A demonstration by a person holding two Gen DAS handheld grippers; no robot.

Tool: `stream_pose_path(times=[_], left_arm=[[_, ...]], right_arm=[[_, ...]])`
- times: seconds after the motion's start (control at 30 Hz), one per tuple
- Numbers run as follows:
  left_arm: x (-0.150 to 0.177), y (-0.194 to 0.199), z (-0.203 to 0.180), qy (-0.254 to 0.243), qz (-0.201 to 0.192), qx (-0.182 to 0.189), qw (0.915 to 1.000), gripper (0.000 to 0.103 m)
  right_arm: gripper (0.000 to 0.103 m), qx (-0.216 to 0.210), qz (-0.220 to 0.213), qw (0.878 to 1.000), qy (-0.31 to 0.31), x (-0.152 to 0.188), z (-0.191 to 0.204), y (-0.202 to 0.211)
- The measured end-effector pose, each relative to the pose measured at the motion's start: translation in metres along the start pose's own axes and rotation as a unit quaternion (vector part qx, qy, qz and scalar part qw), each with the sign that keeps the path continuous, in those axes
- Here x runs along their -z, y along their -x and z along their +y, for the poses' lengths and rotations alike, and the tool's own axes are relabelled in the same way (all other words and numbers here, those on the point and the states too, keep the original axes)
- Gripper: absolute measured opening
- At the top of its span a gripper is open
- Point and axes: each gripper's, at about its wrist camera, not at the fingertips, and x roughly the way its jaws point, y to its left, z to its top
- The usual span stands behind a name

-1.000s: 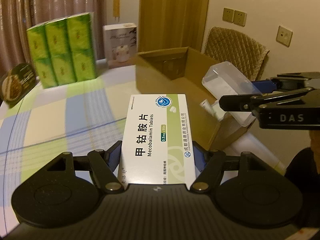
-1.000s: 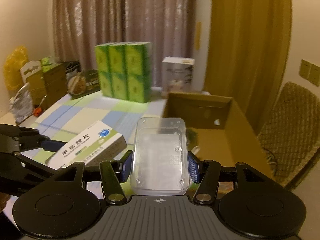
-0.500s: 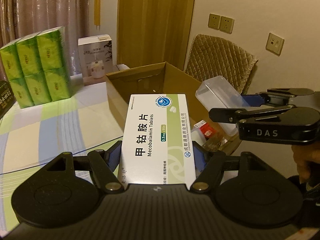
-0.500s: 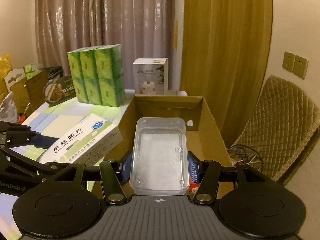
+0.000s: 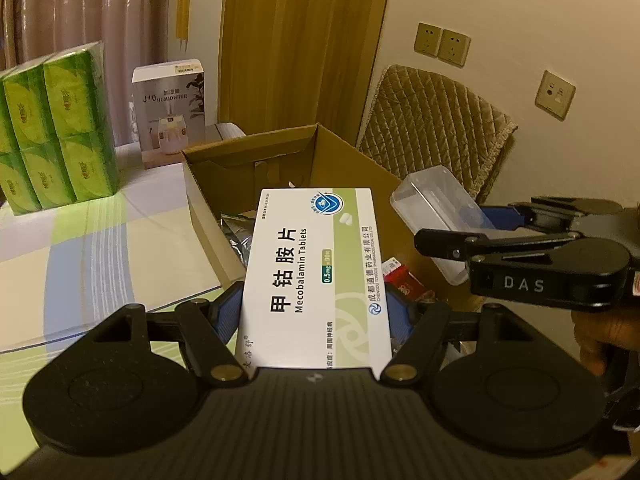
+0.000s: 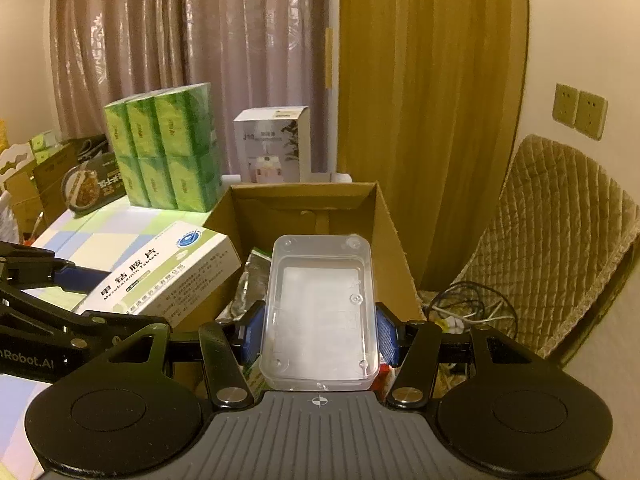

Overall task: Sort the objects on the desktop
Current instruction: 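Carry the clear tray with the right tool while the left tool carries the medicine box to the box, then open both tools to drop the medicine box and clear tray into the box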

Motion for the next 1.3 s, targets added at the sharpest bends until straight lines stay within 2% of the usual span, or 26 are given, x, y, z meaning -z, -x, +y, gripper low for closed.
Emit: stream_pose_path(times=[0.7,1.3], left_arm=[[-0.016,-0.042,-0.005,0.026,0.017,0.000,0.9995,0.067],[-0.024,-0.061,-0.004,0.044,0.017,0.001,0.9989,0.067]], right_arm=[[0.053,0.000,0.008,1.000,-0.004,-0.008,-0.022,-0.031],[0.053,0.003,0.012,1.000,-0.011,-0.007,-0.025,-0.045]])
